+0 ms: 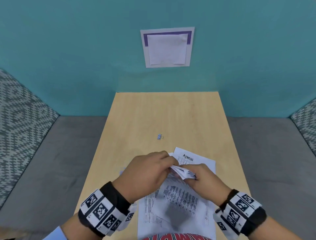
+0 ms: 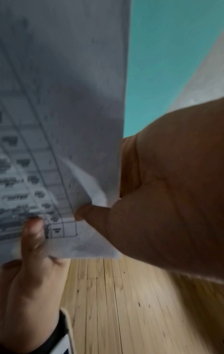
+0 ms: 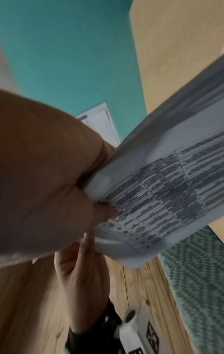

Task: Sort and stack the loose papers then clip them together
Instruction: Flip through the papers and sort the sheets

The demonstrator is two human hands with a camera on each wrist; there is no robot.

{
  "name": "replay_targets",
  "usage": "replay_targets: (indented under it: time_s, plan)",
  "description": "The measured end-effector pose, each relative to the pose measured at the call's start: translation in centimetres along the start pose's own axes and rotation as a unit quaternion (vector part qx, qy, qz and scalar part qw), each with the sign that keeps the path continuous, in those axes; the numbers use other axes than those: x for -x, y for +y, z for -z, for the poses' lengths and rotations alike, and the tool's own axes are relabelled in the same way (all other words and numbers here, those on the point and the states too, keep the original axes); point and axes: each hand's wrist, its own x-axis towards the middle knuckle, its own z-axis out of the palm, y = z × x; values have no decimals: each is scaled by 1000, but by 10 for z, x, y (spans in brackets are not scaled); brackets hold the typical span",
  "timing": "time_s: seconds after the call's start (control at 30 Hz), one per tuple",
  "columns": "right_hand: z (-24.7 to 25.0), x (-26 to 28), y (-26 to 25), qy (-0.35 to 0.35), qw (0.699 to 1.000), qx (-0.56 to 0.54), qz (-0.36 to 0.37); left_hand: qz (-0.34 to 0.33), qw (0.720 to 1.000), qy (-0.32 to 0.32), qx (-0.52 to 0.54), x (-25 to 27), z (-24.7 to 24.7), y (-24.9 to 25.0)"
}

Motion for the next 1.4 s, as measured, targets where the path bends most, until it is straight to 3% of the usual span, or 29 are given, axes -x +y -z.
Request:
replay_targets:
  time_s: [0.1, 0.17, 0.27, 0.33, 0.4, 0.5, 0.67, 0.77, 0.83, 0.97, 1.03, 1.2, 1.27, 1.4]
  plan:
    - [11, 7, -4, 37, 996, -80, 6, 87, 994, 20, 60, 13, 24, -17]
    - [22, 14, -10, 80, 983, -165, -16, 140, 974, 44, 171, 26, 39, -29]
    - [32, 23, -14, 125, 963, -236, -23, 189, 903, 91, 374, 38, 37, -39]
    - [29, 25, -6, 104, 967, -230, -33, 212, 861, 91, 453, 39, 12, -41]
    - [19, 26, 11, 81, 974, -210, -34, 234, 844, 56, 479, 37, -25, -45]
    - [6, 27, 28, 88, 981, -172, -26, 248, 842, 36, 478, 33, -72, -49]
    - [7, 22, 20, 151, 970, -186, -30, 250, 828, 122, 487, 21, -69, -37]
    - [11, 25, 4, 208, 955, -214, 3, 243, 794, 183, 526, 14, -53, -28]
    - [9, 26, 4, 221, 948, -228, 0, 236, 794, 163, 535, 14, -52, -28]
    - [-9, 26, 20, 174, 955, -233, -51, 236, 832, 60, 499, 15, -75, -34]
    - [-13, 24, 23, 178, 956, -225, -58, 261, 834, 71, 482, 14, -85, -35]
    - [-3, 21, 9, 238, 950, -200, 11, 282, 788, 172, 520, 11, -82, -32]
    - [-2, 19, 10, 229, 953, -198, 7, 276, 790, 149, 528, 10, -83, -35]
    - [-12, 15, 26, 184, 960, -197, -80, 283, 812, 78, 504, 14, -92, -38]
